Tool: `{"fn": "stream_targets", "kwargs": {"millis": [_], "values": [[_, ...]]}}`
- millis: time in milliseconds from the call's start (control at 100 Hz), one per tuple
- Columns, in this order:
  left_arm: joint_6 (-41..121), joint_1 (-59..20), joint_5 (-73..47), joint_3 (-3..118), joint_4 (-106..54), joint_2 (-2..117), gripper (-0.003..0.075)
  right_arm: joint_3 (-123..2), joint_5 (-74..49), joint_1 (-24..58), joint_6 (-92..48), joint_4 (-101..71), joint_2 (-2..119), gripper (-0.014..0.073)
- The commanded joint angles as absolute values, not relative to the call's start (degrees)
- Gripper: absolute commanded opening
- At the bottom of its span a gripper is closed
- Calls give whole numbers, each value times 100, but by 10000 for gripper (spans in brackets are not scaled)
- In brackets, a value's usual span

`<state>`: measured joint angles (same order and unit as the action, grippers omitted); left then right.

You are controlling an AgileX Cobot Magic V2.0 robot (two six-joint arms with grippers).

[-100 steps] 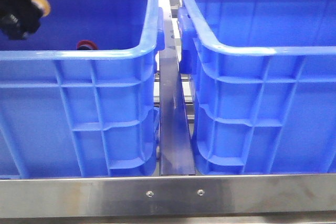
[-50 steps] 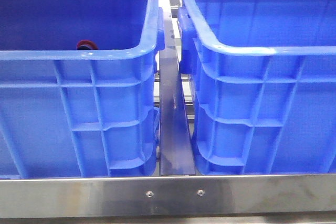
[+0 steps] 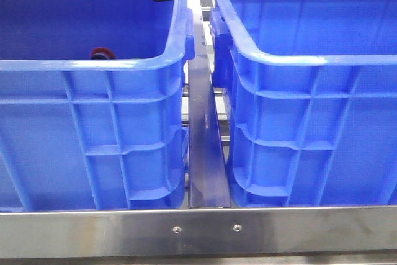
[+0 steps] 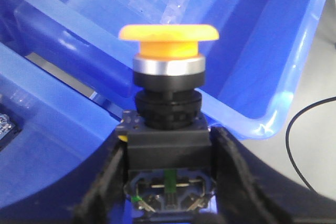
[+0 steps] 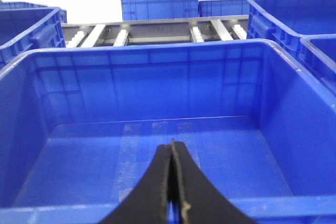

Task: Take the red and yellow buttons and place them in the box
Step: 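Lift the yellow button toward the crate divider and grasp its cap with the right gripper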

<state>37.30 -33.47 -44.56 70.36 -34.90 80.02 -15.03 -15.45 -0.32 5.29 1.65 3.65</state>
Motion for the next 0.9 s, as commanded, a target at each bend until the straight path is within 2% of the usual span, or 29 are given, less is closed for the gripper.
{"fn": "stream_targets", "kwargs": {"millis": [0, 200, 270, 370, 490, 560, 710, 890], "values": [[3754, -3389, -4162, 7180, -3729, 7825, 118, -2192, -1693, -31, 548, 153, 834, -56], [3754, -3389, -4162, 7180, -3729, 7825, 118, -3173, -2449, -31, 548, 153, 2030, -52], [3754, -3389, -4162, 7180, -3729, 7825, 118, -3435, -2578, -31, 548, 153, 2462, -4], [3754, -3389, -4162, 7180, -3729, 7825, 118, -3761, -2715, -31, 548, 153, 3019, 179], [3754, -3389, -4162, 7180, -3729, 7825, 118, -4112, -2758, -31, 548, -37, 3539, 463], [3754, -3389, -4162, 7180, -3729, 7825, 118, -4343, -2869, -31, 548, -439, 3776, 554], [3754, -3389, -4162, 7180, -3729, 7825, 118, -4875, -3344, -25, 330, -1833, 4193, 570], [3754, -3389, -4162, 7180, -3729, 7825, 118, -5197, -3830, -25, -1221, -4559, 4682, 570]]}}
